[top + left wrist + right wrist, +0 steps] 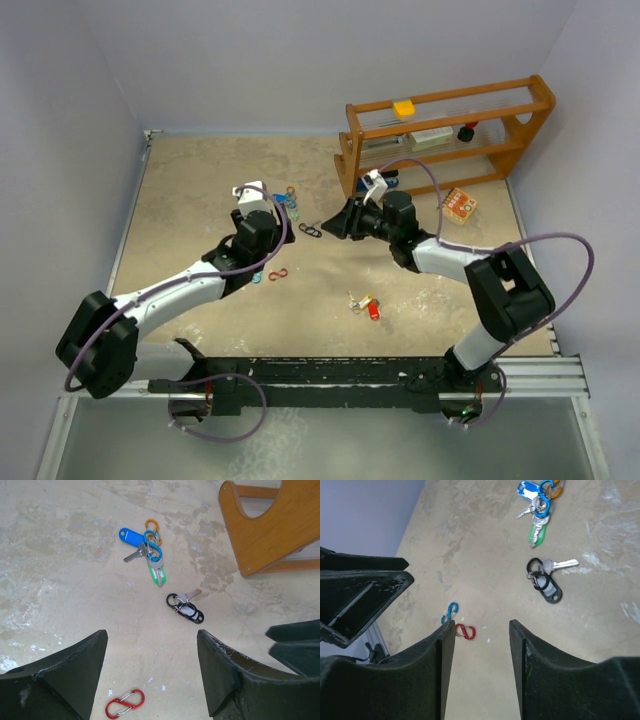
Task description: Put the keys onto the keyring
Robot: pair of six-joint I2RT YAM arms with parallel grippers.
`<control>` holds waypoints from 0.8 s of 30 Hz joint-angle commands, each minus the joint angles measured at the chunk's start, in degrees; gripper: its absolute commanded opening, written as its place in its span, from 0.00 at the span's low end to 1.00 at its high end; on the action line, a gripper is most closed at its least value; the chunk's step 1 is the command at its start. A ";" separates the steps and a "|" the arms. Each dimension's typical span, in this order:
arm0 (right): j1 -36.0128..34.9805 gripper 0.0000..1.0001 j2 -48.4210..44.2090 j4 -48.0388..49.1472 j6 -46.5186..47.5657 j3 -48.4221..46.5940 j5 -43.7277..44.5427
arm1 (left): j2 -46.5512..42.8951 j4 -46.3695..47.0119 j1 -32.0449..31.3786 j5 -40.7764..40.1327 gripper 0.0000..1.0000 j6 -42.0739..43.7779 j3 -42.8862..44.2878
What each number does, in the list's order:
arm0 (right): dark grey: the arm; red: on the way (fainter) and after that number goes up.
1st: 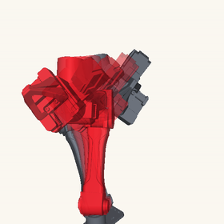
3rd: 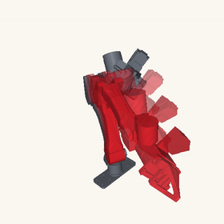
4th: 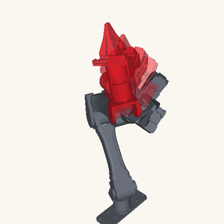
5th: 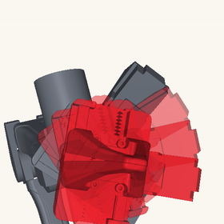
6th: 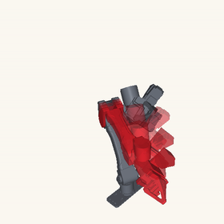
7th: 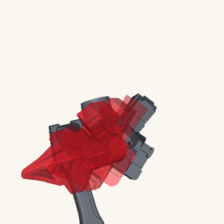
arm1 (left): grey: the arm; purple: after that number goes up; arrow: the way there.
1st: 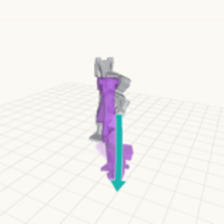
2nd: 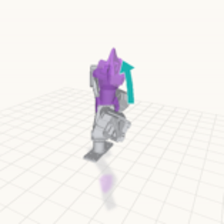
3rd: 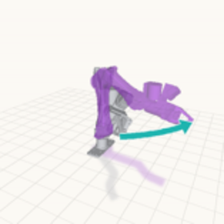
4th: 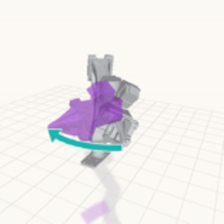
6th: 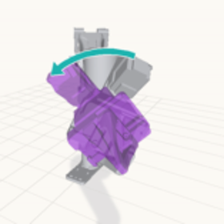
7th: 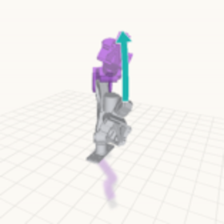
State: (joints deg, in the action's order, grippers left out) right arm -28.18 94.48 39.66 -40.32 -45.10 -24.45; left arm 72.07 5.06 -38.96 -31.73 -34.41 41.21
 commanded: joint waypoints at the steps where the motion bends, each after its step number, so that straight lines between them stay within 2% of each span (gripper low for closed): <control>1: -0.20 0.52 -7.49 -9.79 9.02 0.90 4.58 | 2.23 2.08 0.79 1.52 0.71 -2.24 -0.05; 7: -0.22 0.54 -11.78 -33.85 16.28 -3.28 11.15 | 4.41 0.92 1.56 2.45 0.74 -2.46 0.21; 11: -0.42 0.54 -12.21 -43.87 18.86 -2.99 11.90 | 6.32 0.19 1.67 2.92 0.74 -2.16 0.63; 15: -1.86 0.54 -12.24 -46.49 19.17 -0.02 11.15 | 8.11 0.42 1.75 4.24 0.74 -2.16 1.29; 24: -7.22 0.54 -14.49 -49.67 14.92 4.24 15.99 | 11.53 -2.47 1.69 7.05 0.73 -1.05 4.02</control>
State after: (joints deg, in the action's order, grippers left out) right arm -34.48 83.11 -7.75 -23.62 -42.22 -11.14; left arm 81.87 4.10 -37.56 -26.68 -35.94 41.58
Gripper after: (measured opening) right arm 0.537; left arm 0.739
